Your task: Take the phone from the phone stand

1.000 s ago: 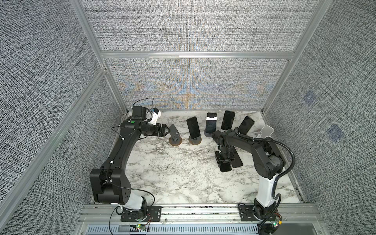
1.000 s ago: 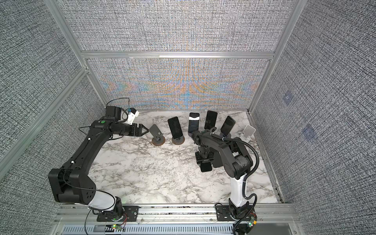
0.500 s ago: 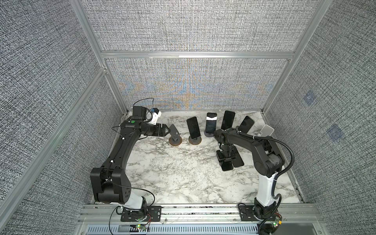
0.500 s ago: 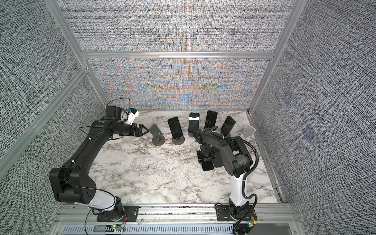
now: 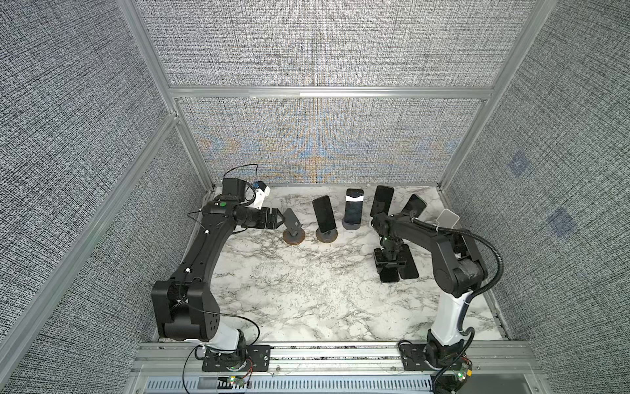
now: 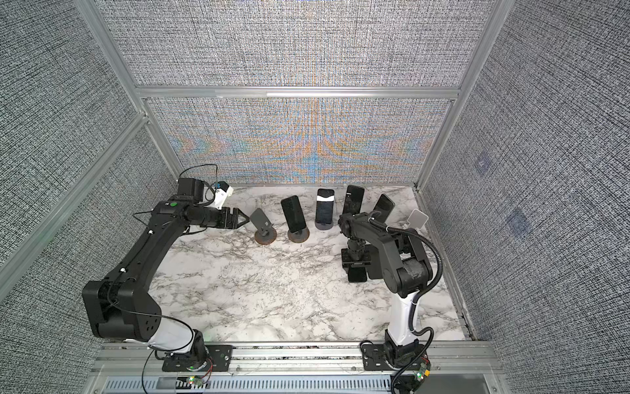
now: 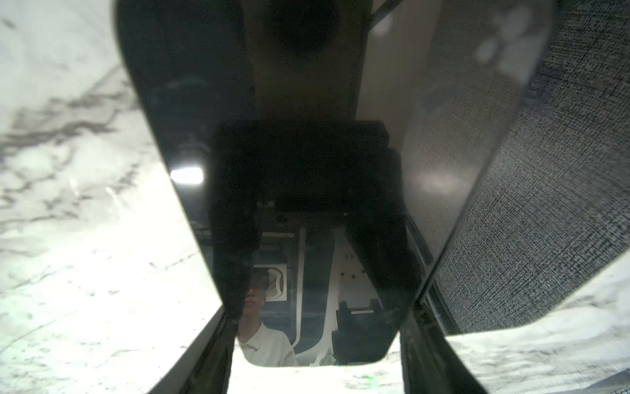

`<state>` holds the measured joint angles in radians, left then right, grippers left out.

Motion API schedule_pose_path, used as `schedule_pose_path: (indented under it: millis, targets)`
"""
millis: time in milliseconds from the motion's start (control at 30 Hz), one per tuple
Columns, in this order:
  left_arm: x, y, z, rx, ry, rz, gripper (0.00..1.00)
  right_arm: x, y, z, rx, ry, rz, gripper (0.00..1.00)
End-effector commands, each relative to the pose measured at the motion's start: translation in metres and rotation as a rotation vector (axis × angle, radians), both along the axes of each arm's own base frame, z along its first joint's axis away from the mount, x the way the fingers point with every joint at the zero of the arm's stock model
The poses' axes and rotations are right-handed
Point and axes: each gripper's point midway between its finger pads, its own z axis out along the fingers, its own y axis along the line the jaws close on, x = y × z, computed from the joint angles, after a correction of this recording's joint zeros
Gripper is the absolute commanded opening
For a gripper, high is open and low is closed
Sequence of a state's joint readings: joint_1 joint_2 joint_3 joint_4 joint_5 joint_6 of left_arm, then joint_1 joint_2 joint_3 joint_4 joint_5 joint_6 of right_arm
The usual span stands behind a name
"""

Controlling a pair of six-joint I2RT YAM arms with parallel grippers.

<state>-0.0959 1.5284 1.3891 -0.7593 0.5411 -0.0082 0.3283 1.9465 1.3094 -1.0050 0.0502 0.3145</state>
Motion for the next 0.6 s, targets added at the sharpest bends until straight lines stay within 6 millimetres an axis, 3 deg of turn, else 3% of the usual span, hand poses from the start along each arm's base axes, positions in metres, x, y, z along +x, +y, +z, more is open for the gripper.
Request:
schedule_pose_path:
  millis: [0,233,433,567]
  targets:
    - [-0.001,0.000,0.000,0.006,0.001,-0.007,0.87,0.019,-0.003,0.000,-0.027,-0.070,0.022,0.56]
    - [-0.001,-0.001,0.000,0.003,0.000,-0.010,0.87,0.020,-0.011,-0.005,-0.058,-0.056,0.049,0.60]
    - [-0.002,0.000,0.001,0.002,-0.001,-0.012,0.87,0.017,-0.014,-0.004,-0.063,-0.041,0.055,0.73]
    - [-0.002,-0.001,0.002,0.001,-0.002,-0.012,0.87,0.016,-0.014,-0.003,-0.060,-0.041,0.060,0.76]
